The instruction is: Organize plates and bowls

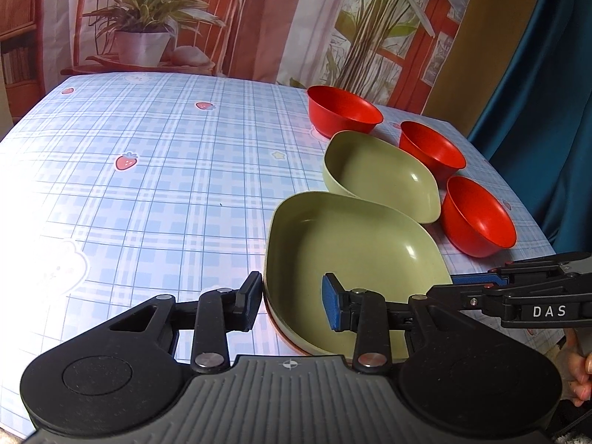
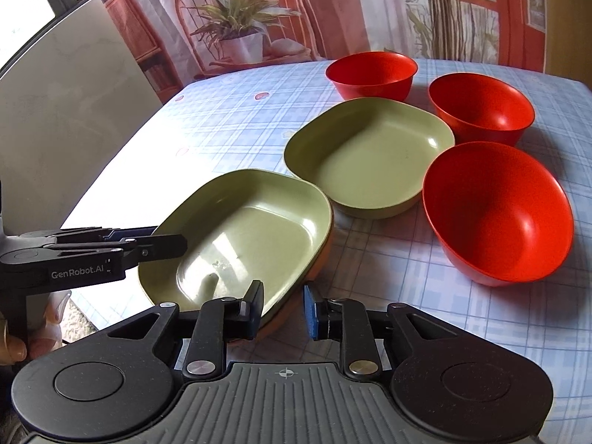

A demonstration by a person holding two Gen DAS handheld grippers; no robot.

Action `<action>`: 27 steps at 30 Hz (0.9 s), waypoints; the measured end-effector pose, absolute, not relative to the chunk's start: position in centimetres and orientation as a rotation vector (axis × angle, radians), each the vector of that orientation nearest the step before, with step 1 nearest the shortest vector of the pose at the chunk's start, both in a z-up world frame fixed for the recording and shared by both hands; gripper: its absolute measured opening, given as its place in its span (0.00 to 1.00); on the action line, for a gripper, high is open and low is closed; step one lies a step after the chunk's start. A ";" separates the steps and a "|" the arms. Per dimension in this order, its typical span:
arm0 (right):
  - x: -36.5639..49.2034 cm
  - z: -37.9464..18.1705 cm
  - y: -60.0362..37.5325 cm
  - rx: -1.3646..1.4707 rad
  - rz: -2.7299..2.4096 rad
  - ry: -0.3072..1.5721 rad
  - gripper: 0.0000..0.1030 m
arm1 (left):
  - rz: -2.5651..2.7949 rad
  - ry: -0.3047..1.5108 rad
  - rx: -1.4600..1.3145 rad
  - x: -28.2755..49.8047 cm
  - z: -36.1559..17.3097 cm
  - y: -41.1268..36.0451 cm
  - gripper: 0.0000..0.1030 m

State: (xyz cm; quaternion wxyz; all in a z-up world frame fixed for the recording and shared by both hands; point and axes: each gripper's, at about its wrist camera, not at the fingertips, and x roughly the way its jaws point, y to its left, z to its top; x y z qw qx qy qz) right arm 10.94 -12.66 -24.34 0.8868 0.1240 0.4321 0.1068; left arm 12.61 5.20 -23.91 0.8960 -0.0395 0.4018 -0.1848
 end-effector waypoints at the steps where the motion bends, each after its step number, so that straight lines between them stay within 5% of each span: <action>1: 11.1 -24.4 -12.7 0.257 0.221 0.897 0.20 | -0.383 0.832 -0.082 12.6 -23.9 5.2 0.36; 13: 12.7 -25.3 -13.2 0.239 0.199 0.882 0.14 | -0.404 0.842 -0.071 12.7 -24.4 5.1 0.40; 16: 12.9 -25.1 -13.4 0.247 0.200 0.874 0.17 | -0.378 0.824 -0.083 13.0 -24.2 5.6 0.55; 27: 14.1 -25.2 -17.0 0.360 0.060 0.800 0.24 | -0.410 0.772 -0.049 17.4 -21.4 5.0 0.54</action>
